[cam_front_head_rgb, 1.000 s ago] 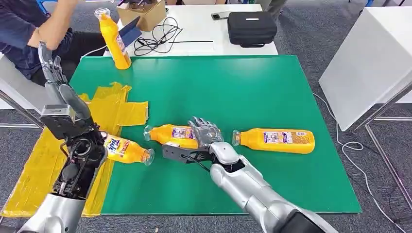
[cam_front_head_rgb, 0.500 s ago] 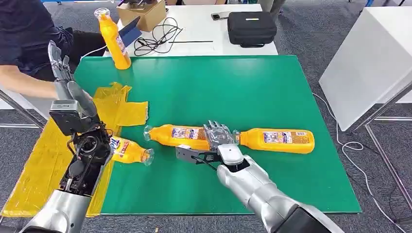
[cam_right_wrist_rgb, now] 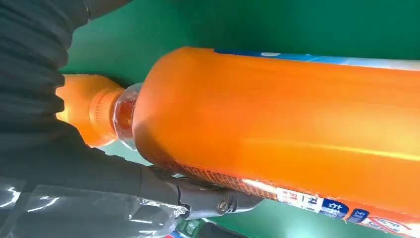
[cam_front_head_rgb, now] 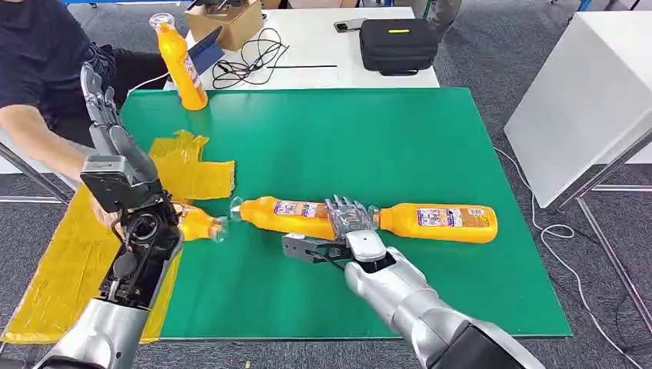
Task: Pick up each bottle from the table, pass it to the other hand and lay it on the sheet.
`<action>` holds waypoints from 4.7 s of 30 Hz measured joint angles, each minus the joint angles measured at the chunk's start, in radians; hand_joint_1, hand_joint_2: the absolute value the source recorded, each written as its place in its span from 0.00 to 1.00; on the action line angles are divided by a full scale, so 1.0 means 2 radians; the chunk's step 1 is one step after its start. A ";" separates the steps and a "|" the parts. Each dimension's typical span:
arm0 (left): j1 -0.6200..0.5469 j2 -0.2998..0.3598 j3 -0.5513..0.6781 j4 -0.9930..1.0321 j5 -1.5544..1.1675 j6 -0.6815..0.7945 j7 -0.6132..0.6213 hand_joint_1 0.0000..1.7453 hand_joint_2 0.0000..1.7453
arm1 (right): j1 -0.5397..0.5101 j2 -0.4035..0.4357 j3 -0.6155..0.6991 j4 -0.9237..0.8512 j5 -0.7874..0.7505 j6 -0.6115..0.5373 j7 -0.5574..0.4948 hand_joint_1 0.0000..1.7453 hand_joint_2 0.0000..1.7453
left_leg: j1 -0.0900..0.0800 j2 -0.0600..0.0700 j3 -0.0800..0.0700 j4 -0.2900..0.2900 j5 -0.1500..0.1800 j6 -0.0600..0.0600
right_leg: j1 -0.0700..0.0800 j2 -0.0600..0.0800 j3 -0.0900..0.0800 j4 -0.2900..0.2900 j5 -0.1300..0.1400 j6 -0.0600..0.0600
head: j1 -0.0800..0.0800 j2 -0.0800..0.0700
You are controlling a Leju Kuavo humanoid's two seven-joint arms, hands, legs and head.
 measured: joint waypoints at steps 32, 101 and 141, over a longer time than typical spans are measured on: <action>0.042 0.004 0.031 -0.050 0.007 0.000 -0.001 0.00 0.00 | -0.014 0.023 0.027 0.016 -0.048 0.023 0.004 1.00 1.00 | 0.000 0.000 0.000 0.000 0.000 0.000 | 0.000 0.000 0.000 0.000 0.000 0.000 | 0.000 0.000; 0.194 0.010 0.132 -0.110 0.224 -0.258 0.119 0.00 1.00 | 0.096 -0.056 -0.170 -0.304 -0.197 -0.101 -0.154 1.00 1.00 | 0.000 -0.001 -0.002 0.000 0.000 0.000 | 0.000 0.000 -0.002 0.000 0.000 0.000 | 0.000 0.000; 0.152 -0.048 0.016 -0.160 0.367 -0.295 0.220 0.00 1.00 | 0.036 0.028 0.060 -0.221 -0.230 -0.174 -0.057 1.00 1.00 | 0.000 0.000 -0.002 0.000 0.000 0.000 | 0.000 0.001 -0.002 0.000 0.000 0.000 | 0.000 0.000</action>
